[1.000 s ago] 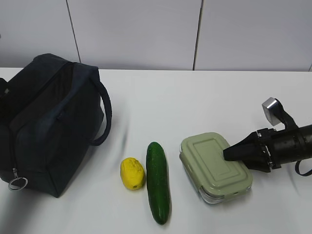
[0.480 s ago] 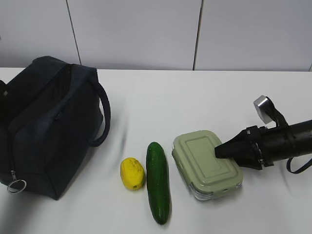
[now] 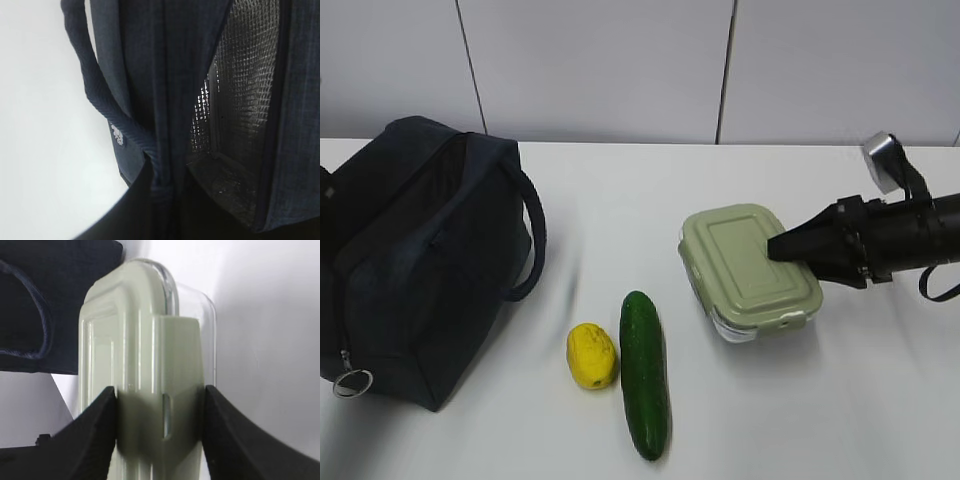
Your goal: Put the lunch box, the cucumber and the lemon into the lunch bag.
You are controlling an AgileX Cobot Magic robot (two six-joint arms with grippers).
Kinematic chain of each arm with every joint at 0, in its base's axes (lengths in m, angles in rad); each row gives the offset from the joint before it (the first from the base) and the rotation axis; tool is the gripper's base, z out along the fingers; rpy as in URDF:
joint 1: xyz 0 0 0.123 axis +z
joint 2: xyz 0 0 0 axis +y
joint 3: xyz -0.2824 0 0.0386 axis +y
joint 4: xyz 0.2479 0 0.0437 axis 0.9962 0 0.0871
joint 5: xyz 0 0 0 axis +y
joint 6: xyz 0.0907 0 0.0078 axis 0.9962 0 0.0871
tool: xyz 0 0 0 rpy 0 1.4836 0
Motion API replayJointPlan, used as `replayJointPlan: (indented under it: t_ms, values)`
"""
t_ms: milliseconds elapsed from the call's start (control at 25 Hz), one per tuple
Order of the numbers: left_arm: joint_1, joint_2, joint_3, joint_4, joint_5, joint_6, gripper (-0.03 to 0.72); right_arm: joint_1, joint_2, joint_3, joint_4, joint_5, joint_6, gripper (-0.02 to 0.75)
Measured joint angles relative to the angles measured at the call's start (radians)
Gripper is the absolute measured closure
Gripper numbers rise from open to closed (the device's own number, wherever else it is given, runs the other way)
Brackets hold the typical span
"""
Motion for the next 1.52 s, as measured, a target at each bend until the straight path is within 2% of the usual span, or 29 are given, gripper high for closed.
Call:
replayJointPlan:
  t_ms: [280, 800, 1160, 1360, 1520]
  values:
    - [0.0, 0.0, 0.0, 0.006, 0.0, 0.0, 0.678, 0.03, -0.075, -0.039, 0.008, 0.002, 0.057, 0.355]
    - [-0.021, 0.0, -0.016, 0.011, 0.023, 0.0, 0.68, 0.286, -0.095, -0.193, 0.094, 0.016, 0.133, 0.355]
    - [-0.166, 0.0, -0.128, 0.144, 0.051, -0.118, 0.68, 0.369, -0.095, -0.259, 0.141, 0.026, 0.154, 0.356]
    - [-0.239, 0.0, -0.132, 0.159, 0.054, -0.158, 0.68, 0.378, -0.095, -0.261, 0.143, 0.028, 0.156, 0.355]
    - [-0.269, 0.0, -0.132, 0.159, 0.054, -0.18, 0.68, 0.378, -0.095, -0.261, 0.143, 0.028, 0.156, 0.355]
